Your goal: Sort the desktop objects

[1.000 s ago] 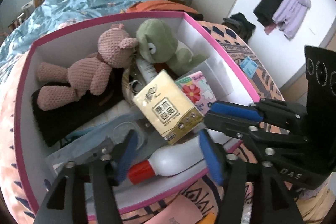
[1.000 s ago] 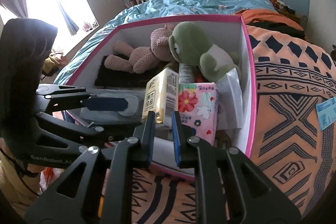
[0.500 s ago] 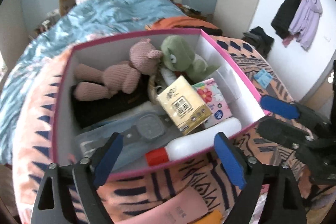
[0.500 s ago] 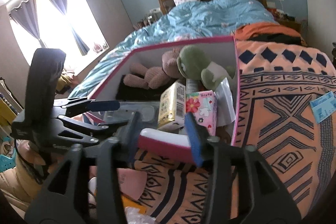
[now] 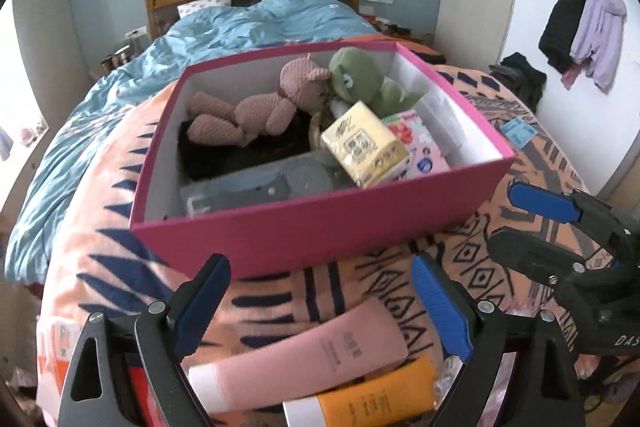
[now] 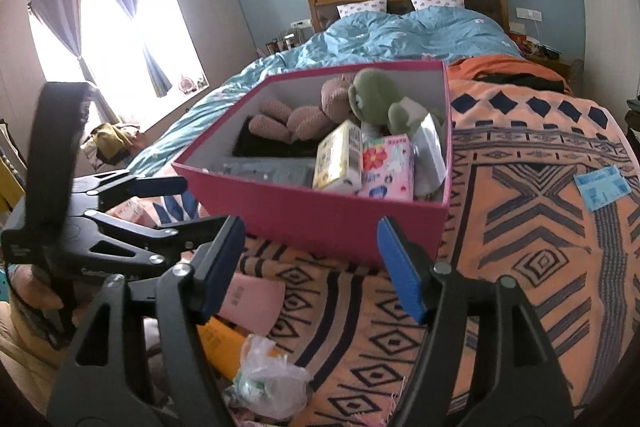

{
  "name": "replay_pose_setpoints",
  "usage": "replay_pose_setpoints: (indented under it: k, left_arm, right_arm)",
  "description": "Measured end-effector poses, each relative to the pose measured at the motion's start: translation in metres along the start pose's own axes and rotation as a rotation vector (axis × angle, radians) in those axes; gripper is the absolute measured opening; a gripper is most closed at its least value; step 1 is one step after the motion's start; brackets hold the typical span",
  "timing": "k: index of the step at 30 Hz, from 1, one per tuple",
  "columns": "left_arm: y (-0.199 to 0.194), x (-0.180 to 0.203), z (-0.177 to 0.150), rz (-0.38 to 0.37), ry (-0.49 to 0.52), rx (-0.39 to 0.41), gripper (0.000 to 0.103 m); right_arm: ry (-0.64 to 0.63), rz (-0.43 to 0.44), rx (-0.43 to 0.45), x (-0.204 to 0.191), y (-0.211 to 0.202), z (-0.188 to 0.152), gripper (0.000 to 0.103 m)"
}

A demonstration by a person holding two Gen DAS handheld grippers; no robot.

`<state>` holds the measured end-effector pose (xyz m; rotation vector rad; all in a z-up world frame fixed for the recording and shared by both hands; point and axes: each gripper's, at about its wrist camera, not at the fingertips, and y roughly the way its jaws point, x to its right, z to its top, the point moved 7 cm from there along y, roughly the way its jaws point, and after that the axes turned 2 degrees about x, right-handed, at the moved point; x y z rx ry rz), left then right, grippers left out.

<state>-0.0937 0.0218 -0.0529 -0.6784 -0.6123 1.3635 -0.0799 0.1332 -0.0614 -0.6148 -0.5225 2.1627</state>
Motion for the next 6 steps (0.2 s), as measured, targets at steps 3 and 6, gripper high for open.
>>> replay_pose_setpoints:
  k: [3,6]
  left_arm:
    - [0.001,0.001,-0.007,0.007,-0.011,-0.009,0.093]
    - [0.002,-0.002,-0.013,0.02,-0.03,-0.011,0.093]
  right_arm:
    - [-0.009,-0.013,-0.026,-0.002,0.006,-0.01,0.07]
    - [-0.015,-0.024,-0.039,-0.004,0.009,-0.017,0.071]
